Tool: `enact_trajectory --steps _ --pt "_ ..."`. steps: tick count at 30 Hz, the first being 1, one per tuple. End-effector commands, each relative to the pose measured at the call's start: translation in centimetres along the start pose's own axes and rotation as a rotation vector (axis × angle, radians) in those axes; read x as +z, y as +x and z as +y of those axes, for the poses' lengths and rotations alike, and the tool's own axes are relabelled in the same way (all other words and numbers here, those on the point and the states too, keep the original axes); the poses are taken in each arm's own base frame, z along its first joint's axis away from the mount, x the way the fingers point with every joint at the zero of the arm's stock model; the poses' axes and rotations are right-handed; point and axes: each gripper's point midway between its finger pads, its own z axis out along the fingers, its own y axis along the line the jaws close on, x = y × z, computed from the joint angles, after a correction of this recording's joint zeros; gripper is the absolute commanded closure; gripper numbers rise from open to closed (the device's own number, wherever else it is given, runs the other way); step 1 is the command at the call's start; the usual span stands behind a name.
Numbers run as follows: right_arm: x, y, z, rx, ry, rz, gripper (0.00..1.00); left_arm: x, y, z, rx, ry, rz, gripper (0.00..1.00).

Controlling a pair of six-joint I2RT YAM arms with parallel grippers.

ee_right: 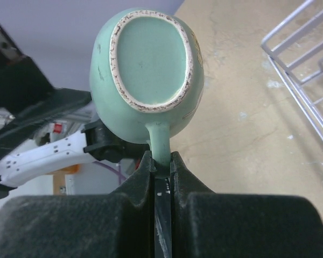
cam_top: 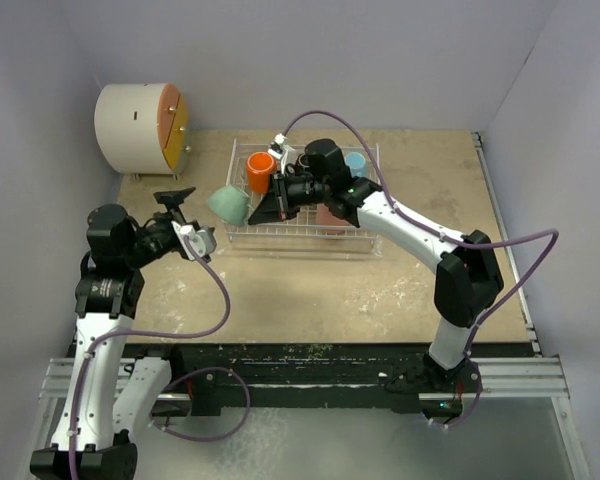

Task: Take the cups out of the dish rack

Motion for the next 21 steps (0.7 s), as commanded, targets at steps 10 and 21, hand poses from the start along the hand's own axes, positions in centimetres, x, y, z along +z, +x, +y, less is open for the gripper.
enact_trajectory --steps 10,21 --pt "-1.2 -1.2 6.2 0.016 -0.262 -0.059 1.0 0.6 -0.5 -1.0 0.105 0.05 -0.073 0.13" --pt "-1.0 0.3 10.8 0.103 -0.442 -0.067 1.0 0.9 -0.6 -1.2 0.198 0.031 -0.118 0.33"
